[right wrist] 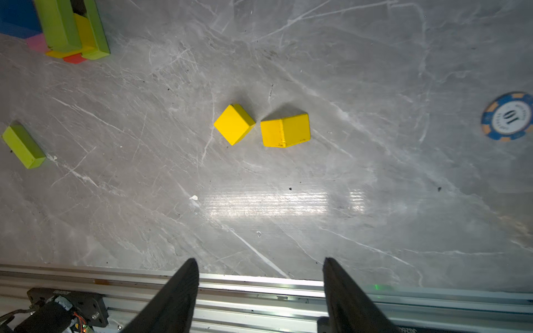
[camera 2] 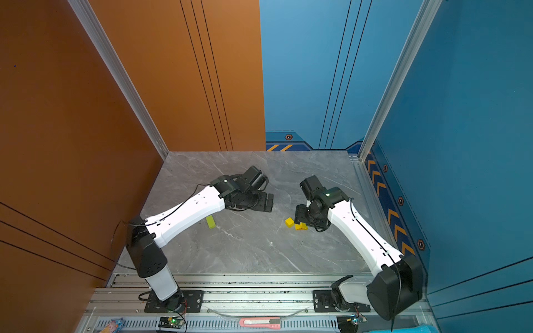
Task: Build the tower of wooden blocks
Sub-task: 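Move the right gripper over the two yellow blocks while the left gripper rises, then lower the right gripper toward the yellow cube nearest the stack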
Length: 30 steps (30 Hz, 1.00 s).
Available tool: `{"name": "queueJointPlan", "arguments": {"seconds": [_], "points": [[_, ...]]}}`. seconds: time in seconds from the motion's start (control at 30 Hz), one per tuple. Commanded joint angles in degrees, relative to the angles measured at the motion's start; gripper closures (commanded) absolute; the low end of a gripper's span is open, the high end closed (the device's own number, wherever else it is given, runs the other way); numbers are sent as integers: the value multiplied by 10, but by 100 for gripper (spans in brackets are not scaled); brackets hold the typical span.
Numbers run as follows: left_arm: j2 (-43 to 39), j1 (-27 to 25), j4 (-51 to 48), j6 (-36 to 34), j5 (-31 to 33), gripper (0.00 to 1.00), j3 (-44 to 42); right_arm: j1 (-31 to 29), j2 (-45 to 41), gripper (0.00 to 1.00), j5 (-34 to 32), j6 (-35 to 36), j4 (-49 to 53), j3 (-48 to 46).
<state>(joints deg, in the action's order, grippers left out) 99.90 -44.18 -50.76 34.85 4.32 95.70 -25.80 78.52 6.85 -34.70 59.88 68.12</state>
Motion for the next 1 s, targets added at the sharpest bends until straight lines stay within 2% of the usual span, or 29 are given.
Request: {"name": "queueJointPlan", "arguments": {"seconds": [0.0, 0.2, 0.37, 0.5, 0.67, 0.8, 0.97], "points": [[-38, 50, -21, -33, -22, 1, 4, -29, 47, 34, -18, -43, -43, 26], [-96, 142, -20, -74, -73, 0, -45, -62, 151, 37, -37, -95, -51, 67], [-140, 194, -20, -98, -95, 0, -90, -87, 221, 37, -66, -143, -29, 110], [-174, 216, -20, -114, -113, 0, -124, -103, 257, 37, -81, -167, -19, 138], [-204, 239, -18, -118, -116, 0, -161, -96, 269, 36, -98, -181, 2, 143], [-212, 248, -18, -94, -133, 0, -157, -77, 269, 36, -90, -189, 11, 135], [-214, 253, -17, -83, -123, 0, -144, -65, 280, 37, -86, -202, 3, 147]]}}
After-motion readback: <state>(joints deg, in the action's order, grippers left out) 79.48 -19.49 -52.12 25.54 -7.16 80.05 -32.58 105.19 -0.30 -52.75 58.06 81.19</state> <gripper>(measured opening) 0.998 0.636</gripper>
